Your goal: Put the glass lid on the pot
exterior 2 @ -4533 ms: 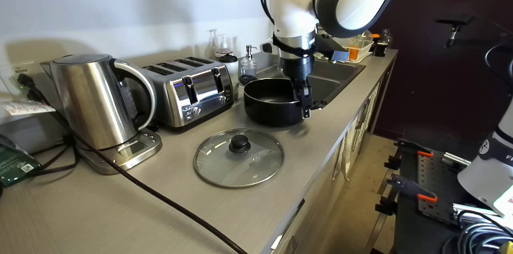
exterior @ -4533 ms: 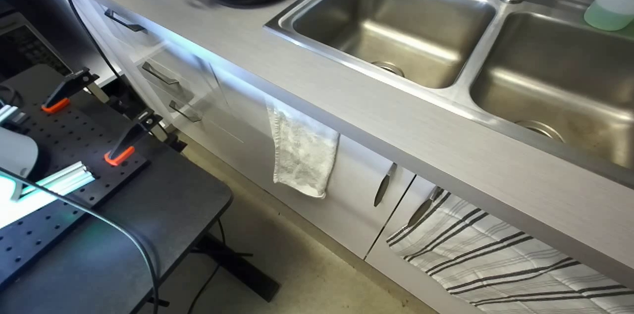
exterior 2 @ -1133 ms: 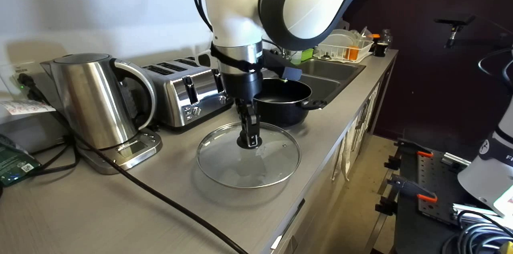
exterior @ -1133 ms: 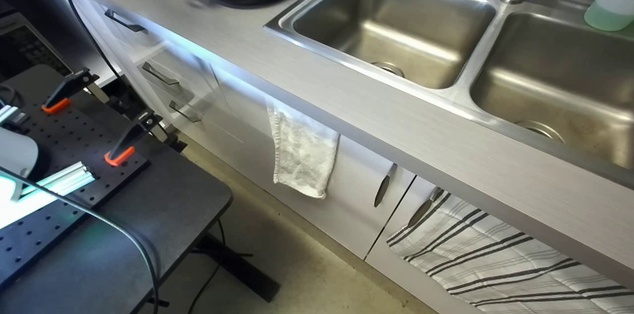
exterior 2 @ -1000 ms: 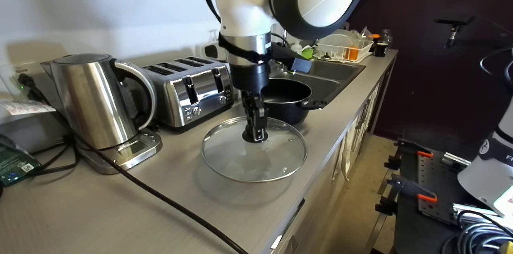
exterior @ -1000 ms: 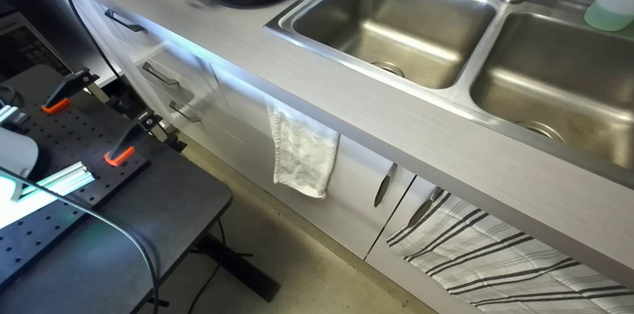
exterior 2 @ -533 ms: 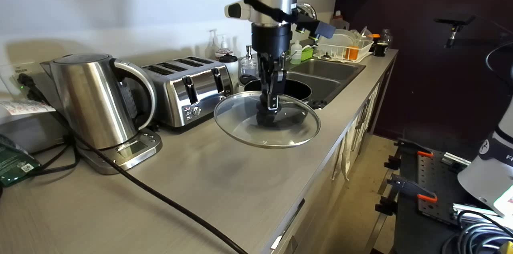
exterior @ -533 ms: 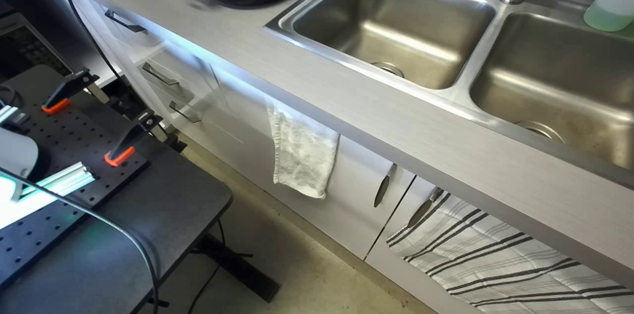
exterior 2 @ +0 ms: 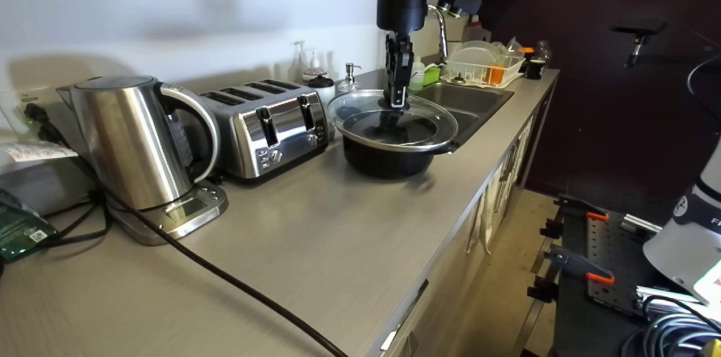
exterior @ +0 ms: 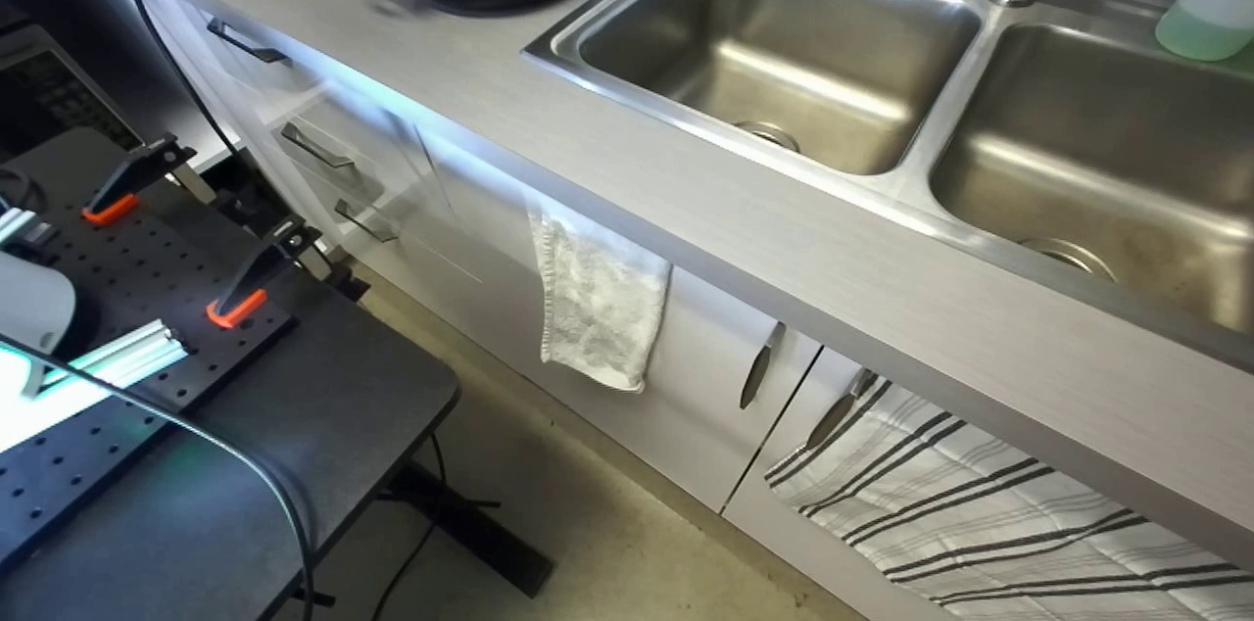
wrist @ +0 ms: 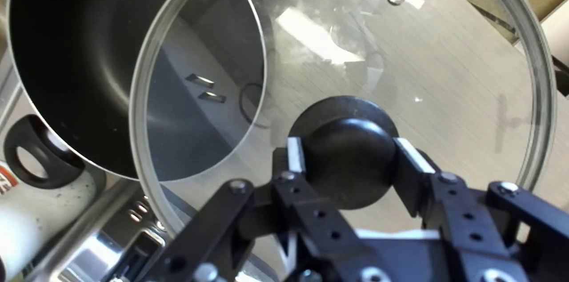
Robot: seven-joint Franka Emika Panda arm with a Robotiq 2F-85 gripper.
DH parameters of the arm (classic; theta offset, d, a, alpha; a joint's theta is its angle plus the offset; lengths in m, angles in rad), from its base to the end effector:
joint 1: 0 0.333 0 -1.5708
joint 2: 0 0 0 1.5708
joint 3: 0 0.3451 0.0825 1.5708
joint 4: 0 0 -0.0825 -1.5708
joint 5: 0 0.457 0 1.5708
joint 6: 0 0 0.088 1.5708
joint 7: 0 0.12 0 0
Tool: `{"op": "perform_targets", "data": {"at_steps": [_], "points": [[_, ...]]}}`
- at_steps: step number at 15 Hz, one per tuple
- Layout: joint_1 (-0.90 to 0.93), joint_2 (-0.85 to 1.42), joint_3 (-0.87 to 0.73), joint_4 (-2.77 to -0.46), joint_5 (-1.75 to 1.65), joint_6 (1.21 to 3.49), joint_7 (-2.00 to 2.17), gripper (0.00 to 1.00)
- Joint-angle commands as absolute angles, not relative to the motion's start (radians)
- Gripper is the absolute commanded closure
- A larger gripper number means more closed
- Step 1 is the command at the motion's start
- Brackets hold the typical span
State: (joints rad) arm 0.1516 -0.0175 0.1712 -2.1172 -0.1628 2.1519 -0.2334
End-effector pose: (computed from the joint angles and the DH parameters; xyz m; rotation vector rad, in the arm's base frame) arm 0.5784 0.1848 0.4053 2.8481 0.9474 0.0871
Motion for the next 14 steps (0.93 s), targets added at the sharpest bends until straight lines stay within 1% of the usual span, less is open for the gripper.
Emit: {"op": "perform_targets", "data": {"at_steps": [1, 14], "points": [[0.126, -0.026, 0.137, -2.083, -0.146, 2.098, -0.225, 0.75], [0.041, 0.136, 0.055, -1.885, -0.056, 1.974, -0.185, 0.75]]}}
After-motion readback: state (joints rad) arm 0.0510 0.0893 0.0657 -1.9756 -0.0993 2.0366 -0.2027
